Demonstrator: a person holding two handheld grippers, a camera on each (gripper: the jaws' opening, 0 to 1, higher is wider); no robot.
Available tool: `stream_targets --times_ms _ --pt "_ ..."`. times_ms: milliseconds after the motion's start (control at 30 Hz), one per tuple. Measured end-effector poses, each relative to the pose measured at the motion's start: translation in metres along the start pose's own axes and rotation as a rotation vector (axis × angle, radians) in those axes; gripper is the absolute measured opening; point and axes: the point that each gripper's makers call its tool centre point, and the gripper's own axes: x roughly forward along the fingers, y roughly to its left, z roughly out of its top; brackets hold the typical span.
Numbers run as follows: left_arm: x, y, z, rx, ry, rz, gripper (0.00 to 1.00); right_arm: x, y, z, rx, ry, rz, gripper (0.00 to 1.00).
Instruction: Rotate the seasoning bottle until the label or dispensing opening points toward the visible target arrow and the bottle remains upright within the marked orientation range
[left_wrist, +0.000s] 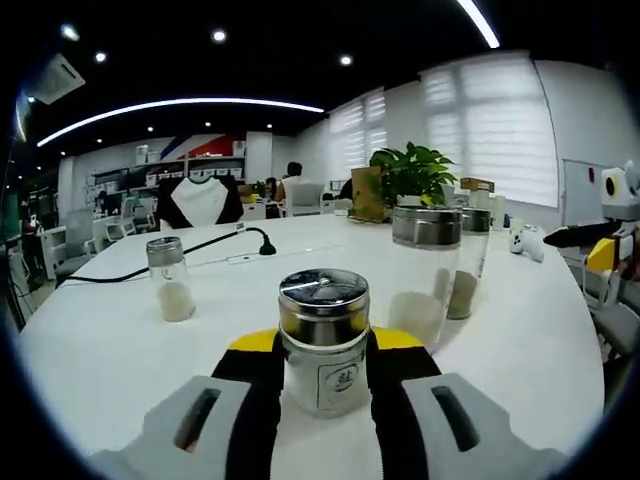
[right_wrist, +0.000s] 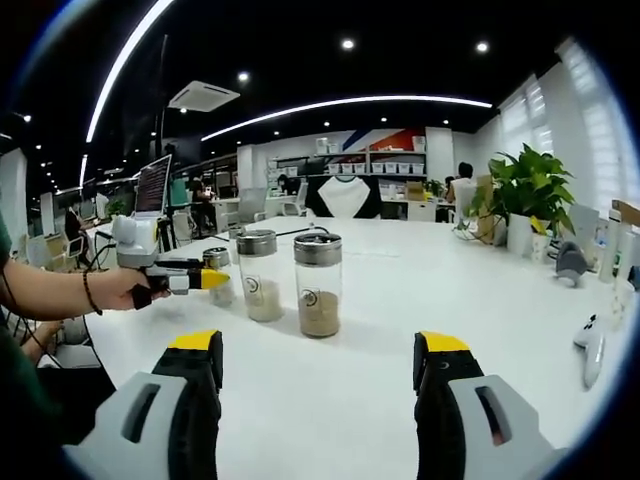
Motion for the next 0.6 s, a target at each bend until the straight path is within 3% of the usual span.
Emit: stream_targets --times_ms 267,333,367,467,600 --pt "-0.001 0.0 -0.001 -0.005 -0.004 0.018 0.36 -0.002 -0.002 0.005 -0.025 -0.004 -0.009 0.79" --pt "-0.004 0.002 0.009 0.04 -0.07 0.033 0.51 -0.002 -0.002 0.005 -0.025 0.0 -0.011 0.79" --pt "-0.006 0.002 0.01 0.025 -0.076 0.037 0.57 -0.003 -0.002 0.005 -0.028 0.0 -0.01 0.79" --pt "-0.014 -0.002 0.01 -0.004 -0.071 0.013 0.54 -0.003 -0.002 0.004 -0.039 0.006 -0.011 0.79" --pt "-0.03 -0.003 0.013 0.028 -0.079 0.029 0.58 -0.003 -0.003 0.002 -0.032 0.008 -0.017 0.8"
